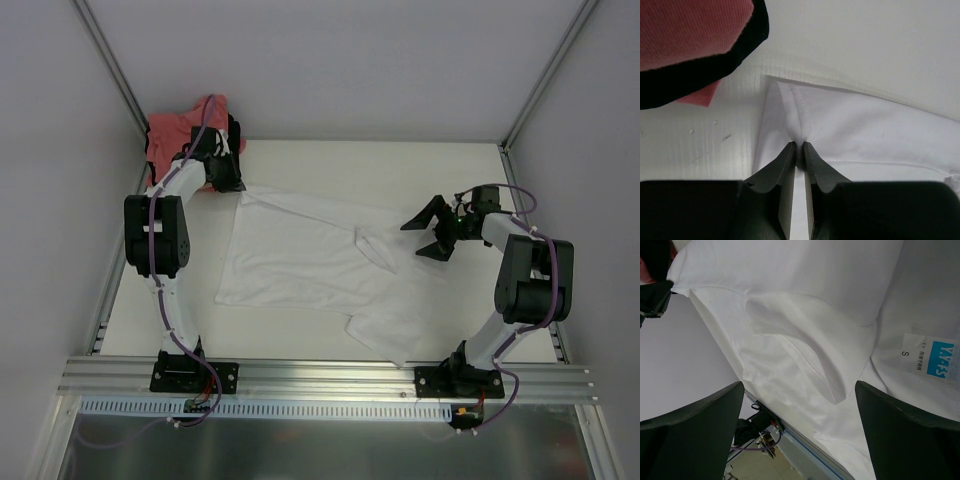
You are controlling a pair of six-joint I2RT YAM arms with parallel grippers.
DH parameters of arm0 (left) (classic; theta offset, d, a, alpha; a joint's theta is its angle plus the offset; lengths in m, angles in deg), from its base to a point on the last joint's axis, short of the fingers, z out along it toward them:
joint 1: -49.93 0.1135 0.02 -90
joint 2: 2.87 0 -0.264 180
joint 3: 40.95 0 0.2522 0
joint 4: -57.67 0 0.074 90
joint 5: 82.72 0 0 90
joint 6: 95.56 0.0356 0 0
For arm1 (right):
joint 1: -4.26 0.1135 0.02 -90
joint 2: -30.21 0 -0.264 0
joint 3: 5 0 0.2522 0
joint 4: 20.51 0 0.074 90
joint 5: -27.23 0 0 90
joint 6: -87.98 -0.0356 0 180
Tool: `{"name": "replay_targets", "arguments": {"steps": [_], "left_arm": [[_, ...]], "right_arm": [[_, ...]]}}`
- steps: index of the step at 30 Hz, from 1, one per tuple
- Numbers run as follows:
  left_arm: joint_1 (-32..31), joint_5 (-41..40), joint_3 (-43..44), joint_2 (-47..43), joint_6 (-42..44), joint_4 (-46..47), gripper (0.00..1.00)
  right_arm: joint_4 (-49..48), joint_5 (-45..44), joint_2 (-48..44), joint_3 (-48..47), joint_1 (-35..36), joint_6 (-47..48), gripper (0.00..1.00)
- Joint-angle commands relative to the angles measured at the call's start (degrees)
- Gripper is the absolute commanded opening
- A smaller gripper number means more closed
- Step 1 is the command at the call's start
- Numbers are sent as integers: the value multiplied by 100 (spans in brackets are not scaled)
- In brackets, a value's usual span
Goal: Fold and stack the t-shirts
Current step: Fold the flattened tshirt in 1/3 of the way
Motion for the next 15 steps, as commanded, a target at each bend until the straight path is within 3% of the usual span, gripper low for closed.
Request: {"name": "replay_targets", "arguments": {"steps": [1,7,9,10,15], "left_arm": [[25,90,222,-360,62,-181,13],[25,117,143,-289,36,-163,15],[25,152,125,-289,36,-146,10],[25,152,116,-281,45,-137,0],[25,178,11,-421,54,-76,0]], "right_arm": [[-69,147,-68,-124,-18,3,99],[-42,138,-85,-115,-18,20,100],[-34,138,-85,-123,-18,20,100],[-42,138,-77,-124,-18,12,99],[-42,129,-50,-124,-18,12,99]]}}
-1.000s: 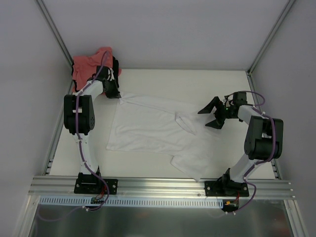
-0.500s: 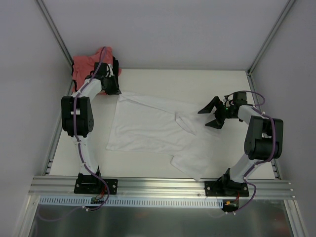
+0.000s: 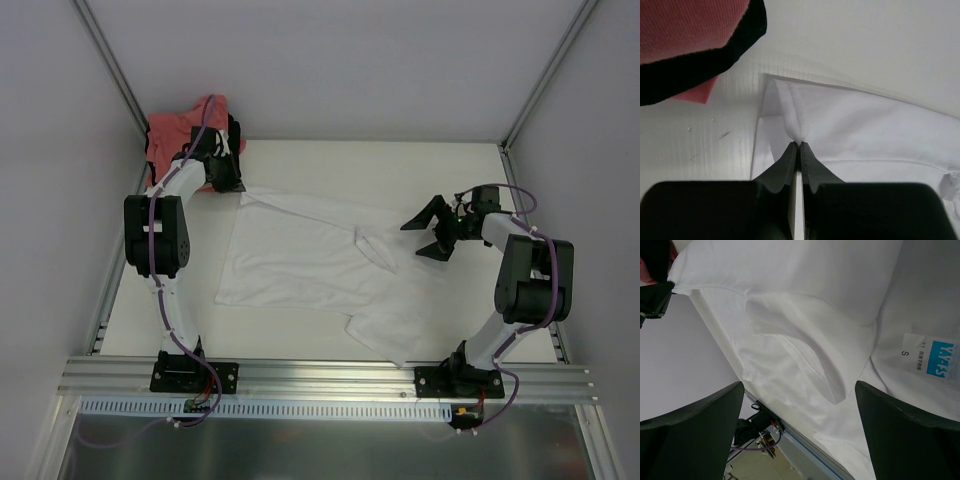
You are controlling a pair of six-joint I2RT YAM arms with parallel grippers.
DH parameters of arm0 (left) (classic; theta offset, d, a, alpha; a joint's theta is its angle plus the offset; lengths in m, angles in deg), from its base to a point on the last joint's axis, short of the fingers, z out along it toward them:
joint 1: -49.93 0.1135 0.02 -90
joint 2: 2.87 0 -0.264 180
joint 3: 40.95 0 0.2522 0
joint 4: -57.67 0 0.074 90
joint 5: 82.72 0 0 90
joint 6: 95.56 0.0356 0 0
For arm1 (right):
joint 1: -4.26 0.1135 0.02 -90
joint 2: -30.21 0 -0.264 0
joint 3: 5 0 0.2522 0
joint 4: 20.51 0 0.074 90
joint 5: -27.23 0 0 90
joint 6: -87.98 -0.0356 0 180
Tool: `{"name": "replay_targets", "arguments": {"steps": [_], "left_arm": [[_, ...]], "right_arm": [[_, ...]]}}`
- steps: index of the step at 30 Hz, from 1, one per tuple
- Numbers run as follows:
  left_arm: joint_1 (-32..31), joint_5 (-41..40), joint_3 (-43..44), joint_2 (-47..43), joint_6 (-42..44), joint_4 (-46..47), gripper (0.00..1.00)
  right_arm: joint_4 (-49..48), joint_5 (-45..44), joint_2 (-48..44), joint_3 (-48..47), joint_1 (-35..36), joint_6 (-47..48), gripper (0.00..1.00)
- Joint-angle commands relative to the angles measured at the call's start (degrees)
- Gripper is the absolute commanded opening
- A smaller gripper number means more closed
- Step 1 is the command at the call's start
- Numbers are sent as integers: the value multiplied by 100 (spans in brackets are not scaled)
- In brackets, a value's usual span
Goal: Fold and stack the t-shirts
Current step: Fold the flattened tshirt in 1/3 of the way
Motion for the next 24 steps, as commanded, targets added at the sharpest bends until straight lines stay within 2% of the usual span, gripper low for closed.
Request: {"name": "replay_targets", "arguments": {"steps": [1,17,22,23,24], "left_arm": [[25,152,-22,-430,49,-16,0],[-221,161,-839,-957,330,-350,1],[-397,21,-1296,-975,374,-351,5],[-432,-41,-1349,-966,374,-351,12],[-493,-76,-1445,-975,374,-351,15]], "right_arm": [[-44,129,-50,-124,-18,11,99],[-88,200,-76,-150,-18,-50,99],[-97,261,-112,-185,-18,-85,99],[-97,270,-112,-185,-18,-85,99],[-97,279,-129,-185,-18,-85,99]]}}
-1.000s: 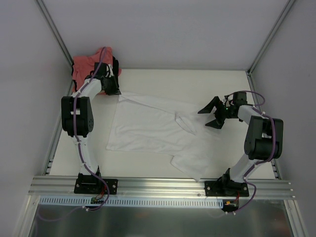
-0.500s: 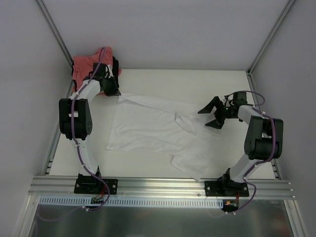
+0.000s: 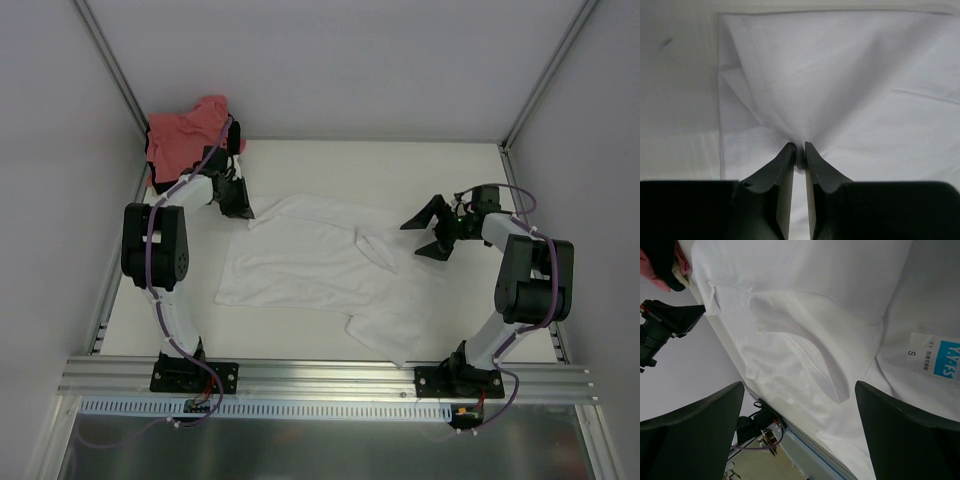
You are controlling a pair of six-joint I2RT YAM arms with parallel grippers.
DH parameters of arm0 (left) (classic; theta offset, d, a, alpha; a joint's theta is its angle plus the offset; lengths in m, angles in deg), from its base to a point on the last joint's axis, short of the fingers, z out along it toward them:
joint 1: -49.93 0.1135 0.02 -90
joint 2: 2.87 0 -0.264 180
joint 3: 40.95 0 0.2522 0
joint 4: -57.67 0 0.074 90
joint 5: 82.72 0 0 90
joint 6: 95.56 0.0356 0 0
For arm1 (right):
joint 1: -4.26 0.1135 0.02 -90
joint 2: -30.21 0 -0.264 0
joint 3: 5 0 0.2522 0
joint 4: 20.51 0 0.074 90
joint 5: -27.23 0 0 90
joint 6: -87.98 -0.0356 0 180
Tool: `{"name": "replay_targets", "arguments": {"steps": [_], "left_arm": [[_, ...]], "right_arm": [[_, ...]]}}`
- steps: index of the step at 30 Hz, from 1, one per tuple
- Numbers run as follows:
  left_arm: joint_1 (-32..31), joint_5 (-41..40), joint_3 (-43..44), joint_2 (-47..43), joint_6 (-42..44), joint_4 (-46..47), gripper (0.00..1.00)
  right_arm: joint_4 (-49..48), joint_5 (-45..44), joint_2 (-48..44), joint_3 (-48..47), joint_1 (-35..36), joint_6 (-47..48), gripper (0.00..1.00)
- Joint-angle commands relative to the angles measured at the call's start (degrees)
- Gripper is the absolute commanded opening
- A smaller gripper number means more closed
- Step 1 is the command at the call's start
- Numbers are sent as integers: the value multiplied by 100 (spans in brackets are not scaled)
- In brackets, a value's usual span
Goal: Fold and stack the t-shirts
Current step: Fold the flattened tshirt in 1/3 of the way
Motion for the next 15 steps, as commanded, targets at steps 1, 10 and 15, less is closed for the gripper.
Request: {"name": "replay_targets", "arguments": {"steps": [1,10,15], "left_arm": [[-155,-244,-246,-265,121,-104,16],[-234,-2046,-1344,-1555,-160,292,75],[-304,-2372,-1888,-2617,-275,573,94]], "right_arm": [[-75,191,-138,-185,-18,-61,100],[-181,262,-279,-45,-18,-87,99],[-190,289,-322,-9,43,-105,100]]}}
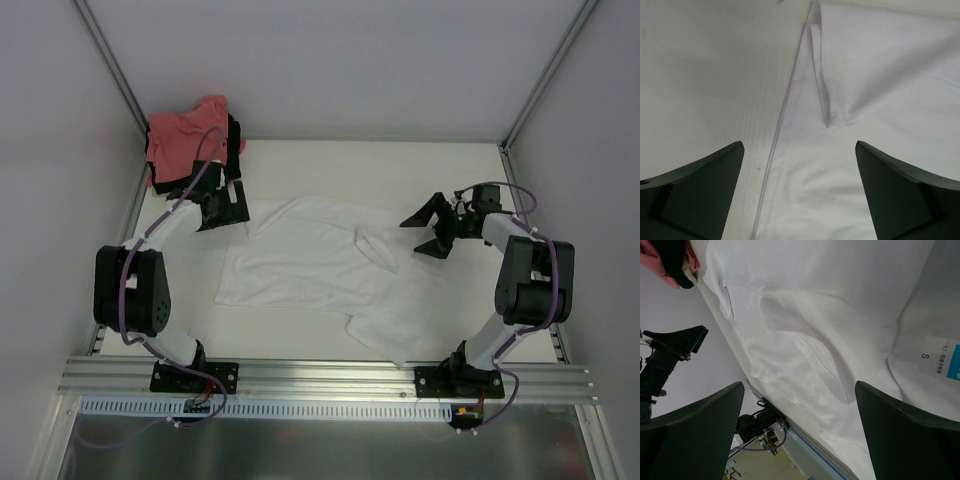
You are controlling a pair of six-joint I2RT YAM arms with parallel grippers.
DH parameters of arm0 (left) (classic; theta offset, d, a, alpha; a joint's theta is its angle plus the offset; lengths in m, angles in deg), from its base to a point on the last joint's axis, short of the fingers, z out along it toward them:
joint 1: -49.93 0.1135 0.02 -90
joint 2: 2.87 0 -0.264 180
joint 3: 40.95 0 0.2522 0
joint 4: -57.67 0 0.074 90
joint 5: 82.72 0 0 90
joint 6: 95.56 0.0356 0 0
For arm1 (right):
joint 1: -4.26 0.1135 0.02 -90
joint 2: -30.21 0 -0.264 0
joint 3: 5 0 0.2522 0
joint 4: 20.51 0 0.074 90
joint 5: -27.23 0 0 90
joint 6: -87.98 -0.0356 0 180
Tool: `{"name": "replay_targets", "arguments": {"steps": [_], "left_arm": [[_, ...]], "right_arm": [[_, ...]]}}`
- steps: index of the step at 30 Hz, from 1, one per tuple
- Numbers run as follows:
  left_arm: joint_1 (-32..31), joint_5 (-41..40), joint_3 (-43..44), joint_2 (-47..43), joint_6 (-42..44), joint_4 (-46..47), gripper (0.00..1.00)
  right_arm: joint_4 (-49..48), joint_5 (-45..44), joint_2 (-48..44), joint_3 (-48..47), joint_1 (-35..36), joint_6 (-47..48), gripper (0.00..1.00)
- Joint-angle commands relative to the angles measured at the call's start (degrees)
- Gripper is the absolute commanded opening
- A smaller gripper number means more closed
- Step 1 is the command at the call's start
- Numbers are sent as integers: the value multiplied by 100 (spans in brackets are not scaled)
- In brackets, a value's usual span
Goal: Fold and stack the t-shirts
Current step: Fold the flattened tshirt in 1/3 of the way
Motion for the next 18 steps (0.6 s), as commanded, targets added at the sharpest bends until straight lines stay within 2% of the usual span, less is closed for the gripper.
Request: {"name": "replay_targets", "arguments": {"steps": [1,9,10,15,18], "left_arm": [[-79,-488,-298,-875,-119,350,99],[-264,267,-781,-2210,-278,561,99],[-290,572,-860,-2334,-347,666,99],[-475,962,-1230,-2950,-471,711,99],[-571,1006,-1353,-3117,-489,658,99]], "right_arm": [[-8,94,-281,-14,63,11,100],[352,5,-325,65,90,187,99],[361,5,-334,152,99,169,100],[326,-82,-387,530,195,213,94],[168,-100,-352,785,213,196,85]]}}
